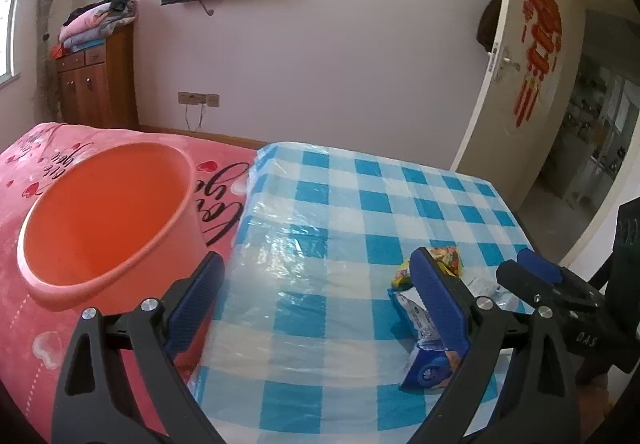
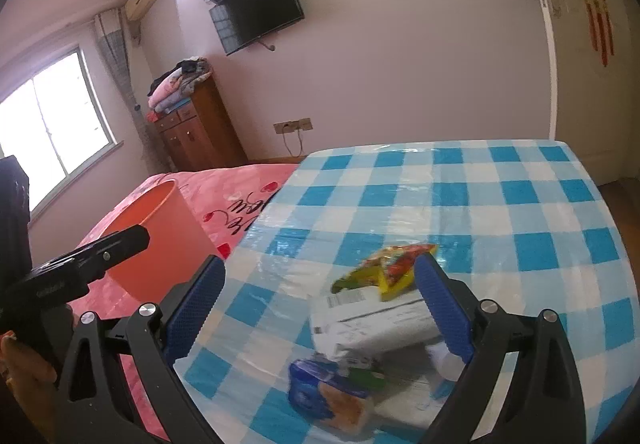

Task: Collect trash
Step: 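Move both tools back over the table toward the remaining trash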

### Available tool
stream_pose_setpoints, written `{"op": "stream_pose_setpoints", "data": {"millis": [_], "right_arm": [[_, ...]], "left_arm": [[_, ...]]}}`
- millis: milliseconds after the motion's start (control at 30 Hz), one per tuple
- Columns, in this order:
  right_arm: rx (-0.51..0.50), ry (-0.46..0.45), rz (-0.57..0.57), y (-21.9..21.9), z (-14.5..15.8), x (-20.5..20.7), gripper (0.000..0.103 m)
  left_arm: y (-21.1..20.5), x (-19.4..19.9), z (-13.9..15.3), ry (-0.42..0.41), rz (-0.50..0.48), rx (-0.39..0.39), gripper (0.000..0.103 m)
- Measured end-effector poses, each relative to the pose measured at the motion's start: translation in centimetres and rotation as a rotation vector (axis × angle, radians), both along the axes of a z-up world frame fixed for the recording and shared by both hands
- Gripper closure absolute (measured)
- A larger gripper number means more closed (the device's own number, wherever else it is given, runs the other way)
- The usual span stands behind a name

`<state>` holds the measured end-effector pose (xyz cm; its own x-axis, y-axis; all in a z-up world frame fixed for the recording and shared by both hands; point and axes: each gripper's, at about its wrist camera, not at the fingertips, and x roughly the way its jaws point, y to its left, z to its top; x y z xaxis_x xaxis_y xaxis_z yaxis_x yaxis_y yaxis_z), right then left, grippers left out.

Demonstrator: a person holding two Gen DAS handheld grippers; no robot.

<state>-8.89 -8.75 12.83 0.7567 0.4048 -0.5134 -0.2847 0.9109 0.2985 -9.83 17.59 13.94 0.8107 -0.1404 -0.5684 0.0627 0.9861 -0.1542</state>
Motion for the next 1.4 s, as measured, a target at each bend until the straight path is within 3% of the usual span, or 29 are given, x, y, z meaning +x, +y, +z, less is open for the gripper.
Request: {"op": "stream_pose_setpoints", "data": {"millis": [500, 1100, 1400], "right_arm": [[0.019, 0.015, -0.073, -5.1, -2.5, -0.7, 0.009], [0.132, 0.094, -0.165, -12.0, -6.4, -0.4, 0.009], [0.169, 0.131, -0.133, -12.9, -7.6, -0.1, 0.009]], "left_arm": [[-4.9, 0.7, -2.1, 0.056, -0.070, 0.015, 0.009], [-10.2, 2.1, -6.2, 0.181, -0.173, 0.024, 0.009], [-12.0, 5.7, -4.4, 0.232, -0.281, -0.040, 0.009]]}}
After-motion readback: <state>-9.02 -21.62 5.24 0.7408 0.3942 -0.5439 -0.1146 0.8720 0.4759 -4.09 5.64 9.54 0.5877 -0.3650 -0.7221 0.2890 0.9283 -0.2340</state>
